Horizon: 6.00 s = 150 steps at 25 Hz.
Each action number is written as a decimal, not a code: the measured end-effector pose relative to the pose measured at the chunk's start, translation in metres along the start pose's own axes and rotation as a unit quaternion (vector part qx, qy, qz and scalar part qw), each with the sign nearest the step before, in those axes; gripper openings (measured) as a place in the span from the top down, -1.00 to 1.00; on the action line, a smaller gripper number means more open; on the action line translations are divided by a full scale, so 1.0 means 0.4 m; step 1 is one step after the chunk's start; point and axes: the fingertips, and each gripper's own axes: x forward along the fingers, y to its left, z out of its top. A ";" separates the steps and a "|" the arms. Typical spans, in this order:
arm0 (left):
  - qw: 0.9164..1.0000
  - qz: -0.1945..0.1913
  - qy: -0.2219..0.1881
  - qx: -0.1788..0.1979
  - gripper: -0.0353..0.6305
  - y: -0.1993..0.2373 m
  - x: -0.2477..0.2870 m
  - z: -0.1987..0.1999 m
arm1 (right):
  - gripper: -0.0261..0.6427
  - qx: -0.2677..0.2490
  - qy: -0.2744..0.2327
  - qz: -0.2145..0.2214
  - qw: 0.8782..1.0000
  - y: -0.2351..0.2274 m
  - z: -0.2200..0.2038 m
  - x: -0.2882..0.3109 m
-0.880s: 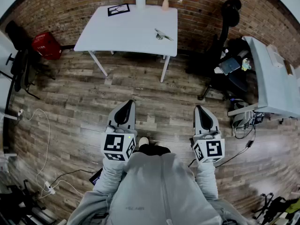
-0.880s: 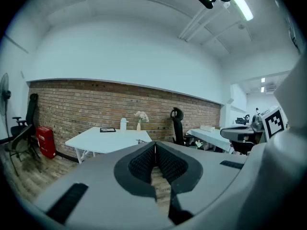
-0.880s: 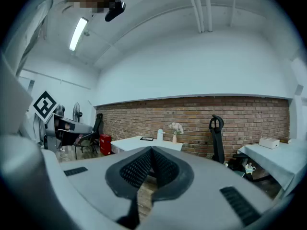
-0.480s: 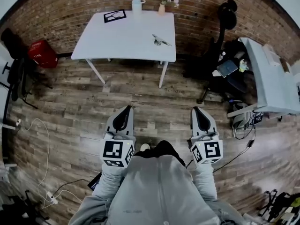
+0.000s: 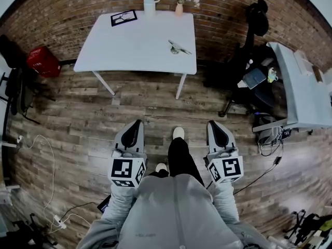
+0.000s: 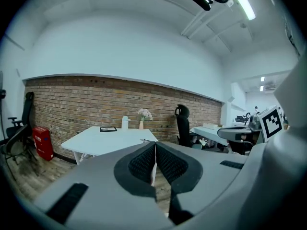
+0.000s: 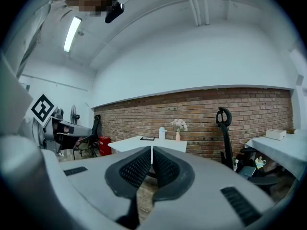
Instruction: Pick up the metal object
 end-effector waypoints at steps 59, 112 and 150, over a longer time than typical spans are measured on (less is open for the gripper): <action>0.997 -0.074 0.013 0.028 0.82 0.404 1.151 0.379 | 0.85 0.027 0.015 -0.001 1.000 -0.436 0.198 1.141; 0.990 -0.120 0.079 -0.011 0.81 0.362 1.210 0.247 | 0.22 -0.054 0.226 0.135 0.963 -0.264 -0.147 1.232; 0.987 -0.103 0.122 -0.033 0.81 0.378 1.186 0.129 | 0.22 -0.160 0.317 0.139 0.925 -0.265 -0.420 1.276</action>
